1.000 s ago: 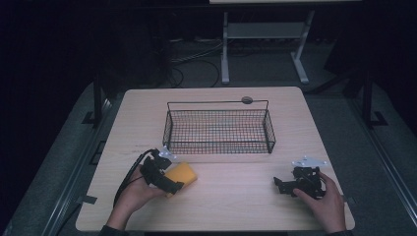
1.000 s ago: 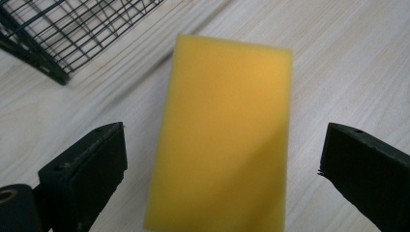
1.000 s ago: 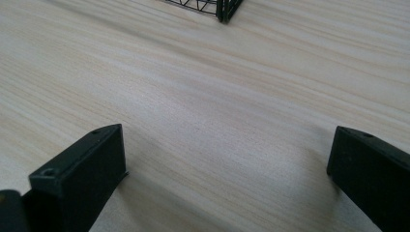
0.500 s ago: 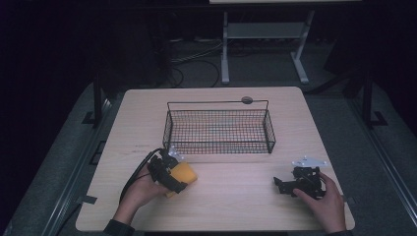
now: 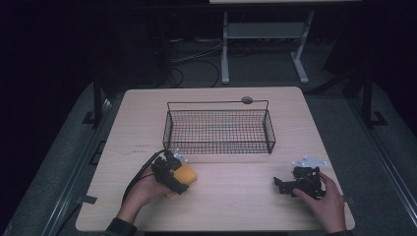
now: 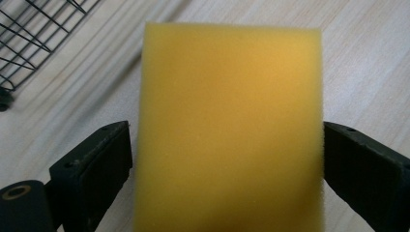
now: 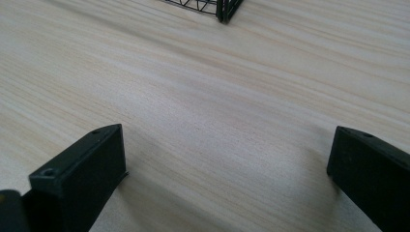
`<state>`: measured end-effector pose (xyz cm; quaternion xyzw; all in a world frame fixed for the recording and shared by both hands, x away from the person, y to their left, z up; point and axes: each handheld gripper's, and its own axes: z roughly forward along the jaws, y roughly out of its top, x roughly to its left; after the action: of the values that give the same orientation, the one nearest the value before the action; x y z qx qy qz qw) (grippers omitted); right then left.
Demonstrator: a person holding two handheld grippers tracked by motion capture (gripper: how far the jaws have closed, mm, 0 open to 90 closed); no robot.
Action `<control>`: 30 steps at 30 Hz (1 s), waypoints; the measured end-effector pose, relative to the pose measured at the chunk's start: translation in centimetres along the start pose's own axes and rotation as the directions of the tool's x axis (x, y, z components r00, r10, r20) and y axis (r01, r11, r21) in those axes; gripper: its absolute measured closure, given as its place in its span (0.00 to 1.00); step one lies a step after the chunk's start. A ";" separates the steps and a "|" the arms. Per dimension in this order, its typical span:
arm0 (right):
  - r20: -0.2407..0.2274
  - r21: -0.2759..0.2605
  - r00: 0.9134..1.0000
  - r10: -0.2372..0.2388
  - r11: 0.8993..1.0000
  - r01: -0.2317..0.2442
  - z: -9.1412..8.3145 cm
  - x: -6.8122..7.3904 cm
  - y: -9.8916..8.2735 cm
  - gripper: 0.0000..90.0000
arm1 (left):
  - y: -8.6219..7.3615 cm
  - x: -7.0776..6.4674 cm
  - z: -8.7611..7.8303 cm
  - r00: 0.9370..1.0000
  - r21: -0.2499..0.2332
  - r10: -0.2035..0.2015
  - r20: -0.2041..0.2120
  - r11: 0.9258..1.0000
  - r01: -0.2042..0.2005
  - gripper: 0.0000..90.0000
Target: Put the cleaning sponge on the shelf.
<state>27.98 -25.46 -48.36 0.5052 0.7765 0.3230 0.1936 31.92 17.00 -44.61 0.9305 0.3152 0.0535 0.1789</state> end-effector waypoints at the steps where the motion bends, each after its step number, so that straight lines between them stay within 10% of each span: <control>1: 0.000 0.000 1.000 0.000 1.000 0.000 0.0 0.0 0.0 0.00 | 0.0 0.0 0.1 1.000 0.002 0.001 -0.002 1.000 -0.001 0.06; 30: 0.000 0.000 1.000 0.002 1.000 -0.002 0.0 0.0 0.0 0.00 | -0.3 0.2 -0.4 1.000 -0.013 0.012 0.011 1.000 -0.012 0.25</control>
<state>27.98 -25.45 -48.36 0.5059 0.7761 0.3230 0.1933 31.81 17.44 -44.38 0.9314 0.3083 0.0512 0.1866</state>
